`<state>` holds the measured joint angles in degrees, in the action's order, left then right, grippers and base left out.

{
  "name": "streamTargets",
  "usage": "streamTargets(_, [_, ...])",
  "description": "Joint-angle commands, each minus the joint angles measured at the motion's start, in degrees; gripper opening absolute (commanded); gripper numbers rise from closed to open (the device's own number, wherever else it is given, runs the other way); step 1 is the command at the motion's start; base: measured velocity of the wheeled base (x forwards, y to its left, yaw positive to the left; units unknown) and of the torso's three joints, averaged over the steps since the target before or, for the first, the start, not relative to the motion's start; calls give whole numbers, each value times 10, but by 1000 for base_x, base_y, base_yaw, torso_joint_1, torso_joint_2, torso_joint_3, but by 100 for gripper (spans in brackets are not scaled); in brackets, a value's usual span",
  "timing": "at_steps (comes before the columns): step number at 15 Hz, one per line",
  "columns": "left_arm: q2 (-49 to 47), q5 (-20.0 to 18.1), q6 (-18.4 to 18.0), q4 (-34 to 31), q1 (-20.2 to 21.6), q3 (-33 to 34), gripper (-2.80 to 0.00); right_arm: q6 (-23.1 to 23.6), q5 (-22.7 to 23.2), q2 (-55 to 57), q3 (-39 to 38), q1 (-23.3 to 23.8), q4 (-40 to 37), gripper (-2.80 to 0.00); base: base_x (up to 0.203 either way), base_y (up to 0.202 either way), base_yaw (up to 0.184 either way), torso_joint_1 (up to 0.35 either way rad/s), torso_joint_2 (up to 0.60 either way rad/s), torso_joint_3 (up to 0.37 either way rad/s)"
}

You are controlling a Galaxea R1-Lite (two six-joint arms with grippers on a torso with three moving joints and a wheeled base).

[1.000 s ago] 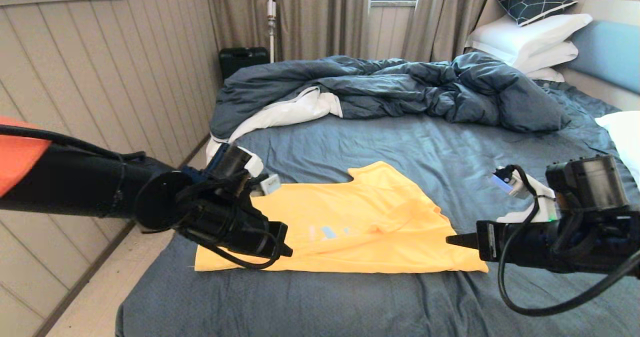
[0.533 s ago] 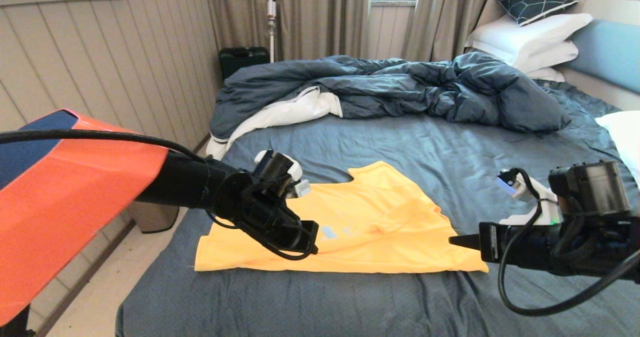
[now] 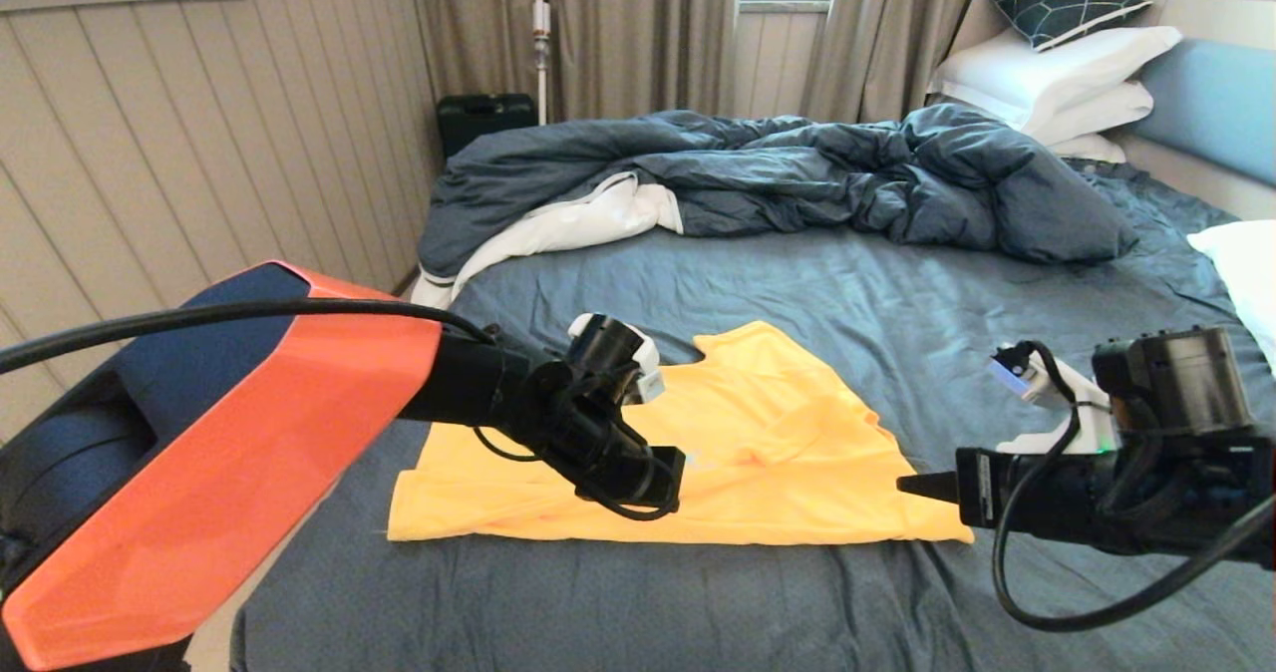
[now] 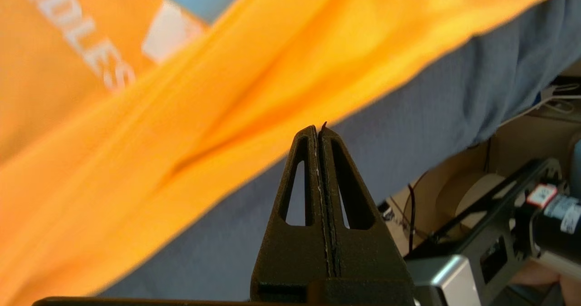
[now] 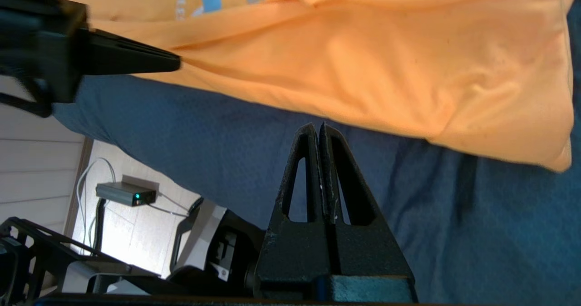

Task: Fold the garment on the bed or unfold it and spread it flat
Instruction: Fold the yellow T-shirt

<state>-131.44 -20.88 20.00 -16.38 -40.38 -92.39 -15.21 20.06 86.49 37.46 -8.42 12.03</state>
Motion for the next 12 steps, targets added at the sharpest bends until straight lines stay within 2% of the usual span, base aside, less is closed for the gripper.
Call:
streamTargets(1, [-28,-1,5,-6,-1,-31,-280,-2,7,2,-6,0,19,-280,0,0,0,0,0,0])
streamTargets(8, [-52,24,9,-8,-9,-59,-280,-4,30,-4,-5,20,21,-280,0,0,0,0,0,0])
streamTargets(12, [-61,63,9,-5,-13,-64,-280,-4,40,-7,-5,25,21,-280,0,0,0,0,0,0])
